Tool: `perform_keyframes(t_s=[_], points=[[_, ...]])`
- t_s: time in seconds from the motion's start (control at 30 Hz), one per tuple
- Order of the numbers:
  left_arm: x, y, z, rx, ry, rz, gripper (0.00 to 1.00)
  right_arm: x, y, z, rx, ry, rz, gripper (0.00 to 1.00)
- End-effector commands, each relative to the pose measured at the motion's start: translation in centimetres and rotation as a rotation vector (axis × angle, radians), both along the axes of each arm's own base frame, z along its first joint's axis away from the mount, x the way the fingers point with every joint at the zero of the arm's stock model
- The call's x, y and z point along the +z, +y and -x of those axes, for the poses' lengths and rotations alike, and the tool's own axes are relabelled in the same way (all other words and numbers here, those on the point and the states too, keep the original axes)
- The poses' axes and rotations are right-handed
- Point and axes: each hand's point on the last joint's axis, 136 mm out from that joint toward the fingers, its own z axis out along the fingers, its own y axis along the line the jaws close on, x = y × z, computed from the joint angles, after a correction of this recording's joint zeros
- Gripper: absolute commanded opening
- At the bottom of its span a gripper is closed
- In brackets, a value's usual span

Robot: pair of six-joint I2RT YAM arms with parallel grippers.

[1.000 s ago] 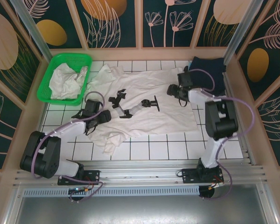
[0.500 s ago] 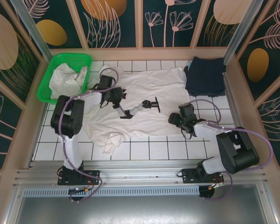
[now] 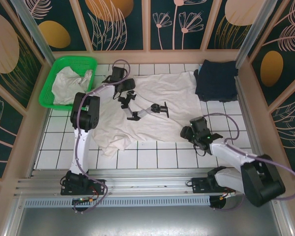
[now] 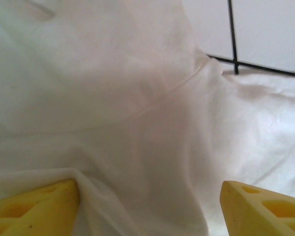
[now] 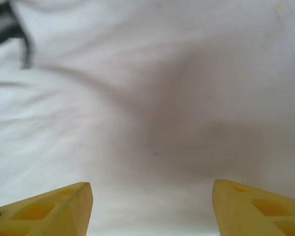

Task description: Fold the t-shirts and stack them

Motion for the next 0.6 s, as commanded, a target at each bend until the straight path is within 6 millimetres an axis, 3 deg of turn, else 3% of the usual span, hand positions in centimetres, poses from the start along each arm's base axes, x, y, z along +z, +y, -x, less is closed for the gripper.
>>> perform_keyframes(t_s=[0.0, 0.07, 0.1, 0.2, 0.27, 0.33, 0.4, 0.47, 0.57], points=[[1.3, -0.8, 0.8, -0.047, 0.039, 0.03, 0.85, 4.1, 2.7, -0.2, 0.097, -0.151, -0.088, 0.68], [3.8, -0.7, 1.9, -0.061, 0.009, 0.047, 0.95, 6.8, 4.8, -0.3, 0.199, -0.255, -0.154, 0.69], [5.2, -0.5, 2.9, -0.072, -0.01, 0.047, 0.99, 7.5, 5.0, -0.5, 0.206, -0.284, -0.158, 0.69], [9.1, 0.9, 7.4, -0.063, -0.076, 0.041, 0.98, 7.2, 2.7, -1.5, 0.105, -0.271, -0.053, 0.7], [9.9, 2.2, 11.6, -0.015, -0.085, 0.046, 0.99, 5.9, 0.6, -1.7, 0.025, -0.193, 0.036, 0.7], [9.9, 2.2, 16.8, -0.002, -0.098, 0.055, 0.99, 4.4, -2.2, -1.9, -0.057, -0.085, 0.087, 0.72], [8.5, 2.7, 21.9, 0.032, -0.077, 0.034, 0.98, 3.0, -4.6, -1.5, -0.127, 0.007, 0.092, 0.72], [7.2, 3.6, 26.2, 0.072, -0.06, 0.046, 0.99, 2.5, -6.0, -1.6, -0.169, 0.024, 0.072, 0.75], [5.6, 4.8, 31.0, 0.112, -0.055, 0.078, 0.99, 2.4, -6.9, -1.9, -0.201, 0.015, 0.051, 0.79]])
